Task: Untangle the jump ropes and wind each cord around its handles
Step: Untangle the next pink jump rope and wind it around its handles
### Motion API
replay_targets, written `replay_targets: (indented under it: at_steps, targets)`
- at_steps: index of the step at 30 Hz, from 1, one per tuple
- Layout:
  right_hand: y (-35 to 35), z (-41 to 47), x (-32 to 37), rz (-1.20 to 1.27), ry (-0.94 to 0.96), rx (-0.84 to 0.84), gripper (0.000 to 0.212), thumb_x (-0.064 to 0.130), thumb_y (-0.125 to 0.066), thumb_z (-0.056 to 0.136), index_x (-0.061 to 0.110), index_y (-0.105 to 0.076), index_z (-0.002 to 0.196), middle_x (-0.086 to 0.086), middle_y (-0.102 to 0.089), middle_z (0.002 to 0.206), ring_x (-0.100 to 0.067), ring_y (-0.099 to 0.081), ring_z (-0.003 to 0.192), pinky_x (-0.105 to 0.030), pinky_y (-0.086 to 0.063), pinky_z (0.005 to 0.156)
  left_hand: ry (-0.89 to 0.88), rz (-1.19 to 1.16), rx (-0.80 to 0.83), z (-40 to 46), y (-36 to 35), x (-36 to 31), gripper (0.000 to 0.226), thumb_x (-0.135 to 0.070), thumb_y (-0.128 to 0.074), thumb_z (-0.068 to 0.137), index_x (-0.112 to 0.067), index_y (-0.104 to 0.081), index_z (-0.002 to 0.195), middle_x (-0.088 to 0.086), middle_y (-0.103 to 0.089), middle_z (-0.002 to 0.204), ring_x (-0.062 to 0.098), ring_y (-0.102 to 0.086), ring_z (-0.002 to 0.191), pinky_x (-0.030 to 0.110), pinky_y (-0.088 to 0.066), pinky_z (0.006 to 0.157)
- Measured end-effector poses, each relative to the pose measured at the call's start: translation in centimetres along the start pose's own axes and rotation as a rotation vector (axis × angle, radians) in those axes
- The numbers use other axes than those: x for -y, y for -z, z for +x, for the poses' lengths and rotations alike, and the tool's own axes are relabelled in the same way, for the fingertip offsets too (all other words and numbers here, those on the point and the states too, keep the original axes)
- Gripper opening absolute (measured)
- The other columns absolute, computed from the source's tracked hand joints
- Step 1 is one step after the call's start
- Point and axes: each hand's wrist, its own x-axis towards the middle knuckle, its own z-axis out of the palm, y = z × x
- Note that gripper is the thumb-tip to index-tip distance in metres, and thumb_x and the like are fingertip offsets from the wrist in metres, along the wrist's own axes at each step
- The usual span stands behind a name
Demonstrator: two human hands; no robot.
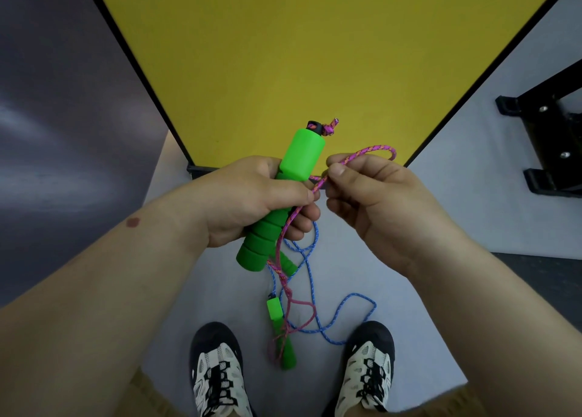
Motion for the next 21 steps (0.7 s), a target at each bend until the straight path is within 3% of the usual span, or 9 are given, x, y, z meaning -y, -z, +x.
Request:
replay_targets:
  at_steps: [6,9,14,21]
  targets:
    - [0.8,0.5,0.7,0.119,0.093,-0.174,0.005,0.009,-0.066,0.094,0.009,-0.071,0.091,-0.002,-0.068,0.082,-0.014,-0.061,0.069,-0.026,-0.054,0.070,-0.007,0.010,0.005,0.0,0.0,0.0,0.004,-0.005,-0.058,0.095,-0.005,-0.060,0.092,0.009,-0.069,0.075,0.019,-0.063,0.067,0.033,-0.057,0.066]
    - [0.6,0.4,0.6,0.133,0.058,-0.141,0.005,0.014,-0.067,0.093,0.009,-0.070,0.091,-0.003,-0.066,0.080,-0.014,-0.061,0.069,-0.026,-0.054,0.070,-0.014,0.010,-0.003,0.0,0.0,-0.1,0.006,-0.005,-0.059,0.095,-0.006,-0.060,0.090,0.009,-0.070,0.075,0.019,-0.063,0.067,0.033,-0.057,0.066]
    - [-0.2,-0.2,-0.3,0.004,-0.020,0.058,0.006,0.011,-0.065,0.093,0.008,-0.070,0.093,-0.009,-0.067,0.082,-0.015,-0.061,0.073,-0.028,-0.052,0.072,-0.010,0.007,0.000,0.0,-0.1,0.0,0.008,-0.005,-0.059,0.095,-0.006,-0.062,0.088,0.009,-0.069,0.074,0.018,-0.063,0.065,0.032,-0.057,0.065]
    - [0.4,0.3,0.2,0.045,0.071,-0.074,0.006,0.008,-0.065,0.093,0.009,-0.071,0.093,-0.004,-0.067,0.082,-0.015,-0.060,0.071,-0.027,-0.053,0.071,-0.002,0.015,-0.002,0.0,0.0,0.0,0.004,-0.008,-0.061,0.095,-0.007,-0.061,0.091,0.009,-0.071,0.076,0.019,-0.065,0.068,0.034,-0.058,0.068]
